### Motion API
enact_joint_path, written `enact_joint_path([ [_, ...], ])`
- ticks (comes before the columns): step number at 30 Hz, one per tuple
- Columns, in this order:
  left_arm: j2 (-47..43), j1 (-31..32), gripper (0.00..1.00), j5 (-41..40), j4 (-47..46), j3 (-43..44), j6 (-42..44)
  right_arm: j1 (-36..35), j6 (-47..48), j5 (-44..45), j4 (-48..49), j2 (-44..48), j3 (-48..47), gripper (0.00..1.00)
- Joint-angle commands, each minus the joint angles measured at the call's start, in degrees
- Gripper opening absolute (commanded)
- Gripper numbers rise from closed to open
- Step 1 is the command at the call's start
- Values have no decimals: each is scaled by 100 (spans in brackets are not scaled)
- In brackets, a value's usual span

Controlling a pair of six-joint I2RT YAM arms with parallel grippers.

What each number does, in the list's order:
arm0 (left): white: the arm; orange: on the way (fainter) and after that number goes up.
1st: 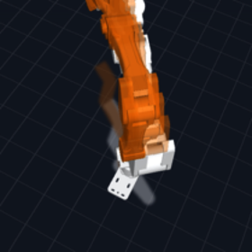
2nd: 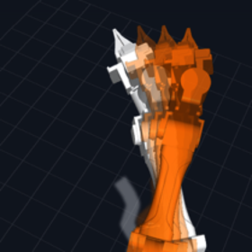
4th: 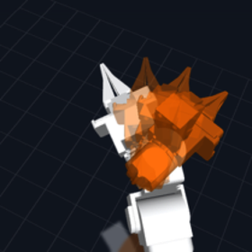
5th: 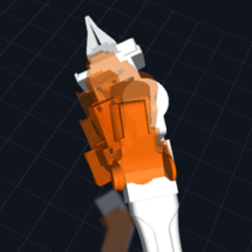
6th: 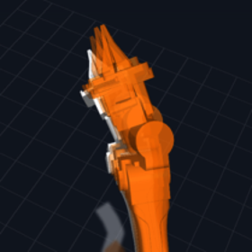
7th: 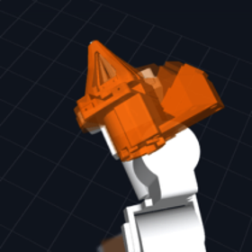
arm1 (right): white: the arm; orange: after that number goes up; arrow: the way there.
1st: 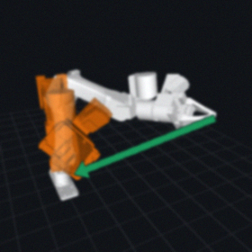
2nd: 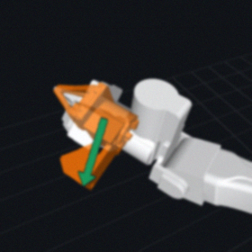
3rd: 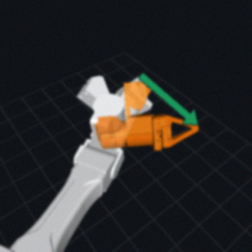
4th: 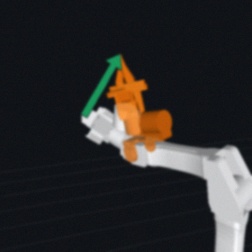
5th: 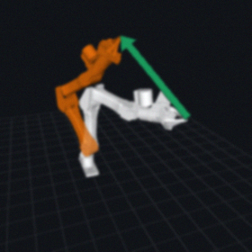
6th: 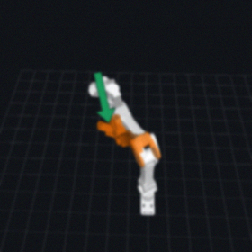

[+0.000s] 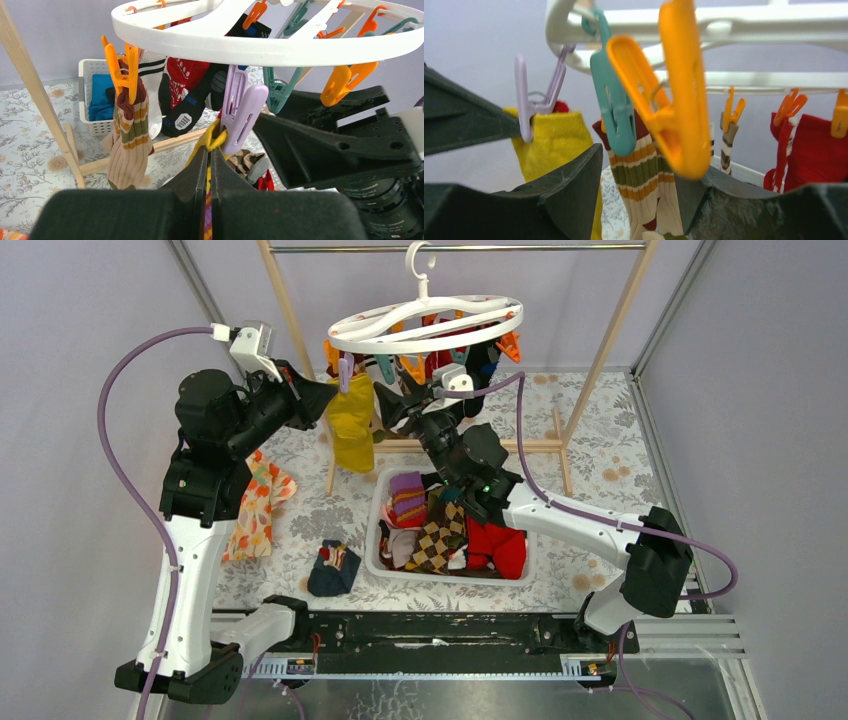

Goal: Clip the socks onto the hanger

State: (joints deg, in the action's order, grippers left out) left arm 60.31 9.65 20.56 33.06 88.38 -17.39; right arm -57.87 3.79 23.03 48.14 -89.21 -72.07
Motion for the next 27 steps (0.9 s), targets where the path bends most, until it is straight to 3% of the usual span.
enact_joint_path([
  [1,-146,-7,1,46,-140,145,108,-49,315,219,398,22,-404,59],
  [6,-138,-8,1,12,-142,122,139,-49,349,144,353,-54,-548,55],
  [11,-134,-9,2,-130,-134,114,180,-56,350,9,235,-97,-691,33],
  [12,-143,-7,4,-182,-140,120,195,-58,359,5,224,-94,-689,27],
  [14,-143,-7,25,-237,-141,131,232,-66,380,-58,208,-52,-654,18],
  [19,-186,-7,49,-238,-278,184,156,-196,473,-34,179,45,-525,6],
  [27,11,-3,59,742,-247,660,-454,-424,373,-95,161,79,-465,4],
])
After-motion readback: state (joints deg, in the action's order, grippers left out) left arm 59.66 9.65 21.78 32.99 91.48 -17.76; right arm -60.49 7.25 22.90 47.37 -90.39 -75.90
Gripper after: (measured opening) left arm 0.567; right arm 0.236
